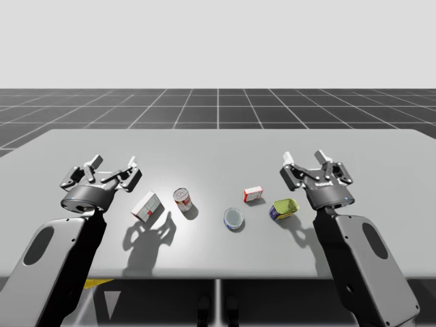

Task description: Grasp the gelatin box and hold it up.

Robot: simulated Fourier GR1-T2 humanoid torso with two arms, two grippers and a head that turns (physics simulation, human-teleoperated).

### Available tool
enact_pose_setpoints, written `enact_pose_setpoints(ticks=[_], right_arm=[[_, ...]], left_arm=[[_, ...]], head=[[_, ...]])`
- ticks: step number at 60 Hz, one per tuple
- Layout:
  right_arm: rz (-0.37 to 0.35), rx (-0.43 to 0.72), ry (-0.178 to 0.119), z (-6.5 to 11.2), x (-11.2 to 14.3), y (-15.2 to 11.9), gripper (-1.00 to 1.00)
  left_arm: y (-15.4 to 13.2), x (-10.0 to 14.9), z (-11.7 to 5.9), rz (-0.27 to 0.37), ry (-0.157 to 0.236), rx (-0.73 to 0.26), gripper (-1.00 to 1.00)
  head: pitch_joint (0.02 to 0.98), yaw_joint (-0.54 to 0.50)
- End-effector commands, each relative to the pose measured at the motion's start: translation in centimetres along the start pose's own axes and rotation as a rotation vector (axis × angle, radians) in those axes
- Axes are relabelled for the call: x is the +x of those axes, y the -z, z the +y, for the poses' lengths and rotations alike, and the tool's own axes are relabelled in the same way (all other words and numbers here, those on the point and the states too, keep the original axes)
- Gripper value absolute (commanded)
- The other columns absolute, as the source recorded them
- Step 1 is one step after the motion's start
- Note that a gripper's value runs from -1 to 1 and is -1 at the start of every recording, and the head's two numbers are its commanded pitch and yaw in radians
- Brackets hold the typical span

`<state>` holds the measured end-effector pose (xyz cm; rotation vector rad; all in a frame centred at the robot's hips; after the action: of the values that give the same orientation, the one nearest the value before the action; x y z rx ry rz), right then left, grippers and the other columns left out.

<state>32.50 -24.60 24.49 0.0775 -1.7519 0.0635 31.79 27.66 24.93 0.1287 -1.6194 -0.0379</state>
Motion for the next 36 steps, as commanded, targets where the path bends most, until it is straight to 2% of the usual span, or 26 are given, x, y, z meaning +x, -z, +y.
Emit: enact_pose_setpoints(ticks=[1,5,16,36], right_arm=[[0.007,0.006,0.023,-0.01,0.02,-0.17,-1.0],[0.009,0.02,0.009,-0.07,0.01,-0.1,-1.0],[0.028,0.032,0.007,-0.18,0.03,0.09,-1.0],[0.028,0.014,-0.001,-0.25,0.11,0.22,-1.0]], left_arm=[[0.07,-0.13,0.03,0.002,0.009,0.001,-1.0],[0.07,-0.13,0.03,0.001,0.008,0.0,-1.0],[0.09,-0.15,0.03,-0.004,0.01,-0.004,-1.0],[0.35,-0.36,0.21,0.008,0.021,0.003,-1.0]], head=[[0.044,0.0],[0.049,0.0],[0.118,0.0],[0.403,0.02]])
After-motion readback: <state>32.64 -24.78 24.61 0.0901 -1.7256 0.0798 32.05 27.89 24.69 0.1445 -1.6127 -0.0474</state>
